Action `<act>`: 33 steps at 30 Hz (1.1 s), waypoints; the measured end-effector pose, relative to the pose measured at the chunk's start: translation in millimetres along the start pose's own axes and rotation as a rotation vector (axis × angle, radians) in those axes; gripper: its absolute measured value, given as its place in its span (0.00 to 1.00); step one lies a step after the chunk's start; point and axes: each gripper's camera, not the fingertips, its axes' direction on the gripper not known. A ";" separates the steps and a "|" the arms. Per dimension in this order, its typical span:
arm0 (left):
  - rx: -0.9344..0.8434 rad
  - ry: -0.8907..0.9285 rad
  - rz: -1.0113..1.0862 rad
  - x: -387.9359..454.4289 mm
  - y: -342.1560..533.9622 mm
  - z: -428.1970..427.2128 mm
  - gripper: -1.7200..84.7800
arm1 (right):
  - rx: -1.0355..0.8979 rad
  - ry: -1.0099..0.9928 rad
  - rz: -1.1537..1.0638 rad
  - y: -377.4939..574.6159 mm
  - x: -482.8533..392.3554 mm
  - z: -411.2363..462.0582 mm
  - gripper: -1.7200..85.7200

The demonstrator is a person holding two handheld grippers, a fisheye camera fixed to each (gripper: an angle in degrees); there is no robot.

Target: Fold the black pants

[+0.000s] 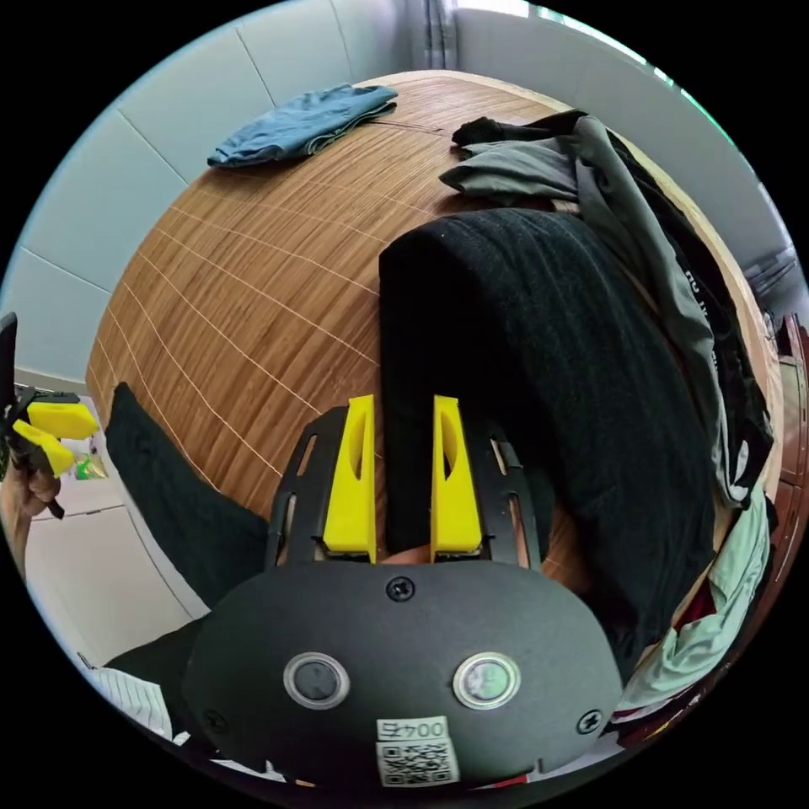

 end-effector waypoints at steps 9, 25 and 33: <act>0.186 0.430 -0.298 -71.4 18.2 21.8 0.23 | 0.409 -1.350 1.056 77.8 124.7 34.6 0.04; 0.389 0.764 -0.528 -131.9 -50.0 65.2 0.29 | 0.567 -1.498 0.884 142.7 109.2 29.1 0.04; 0.347 0.296 -0.263 -93.9 -108.1 -16.7 0.10 | 0.552 -1.539 0.833 148.6 103.9 14.2 0.07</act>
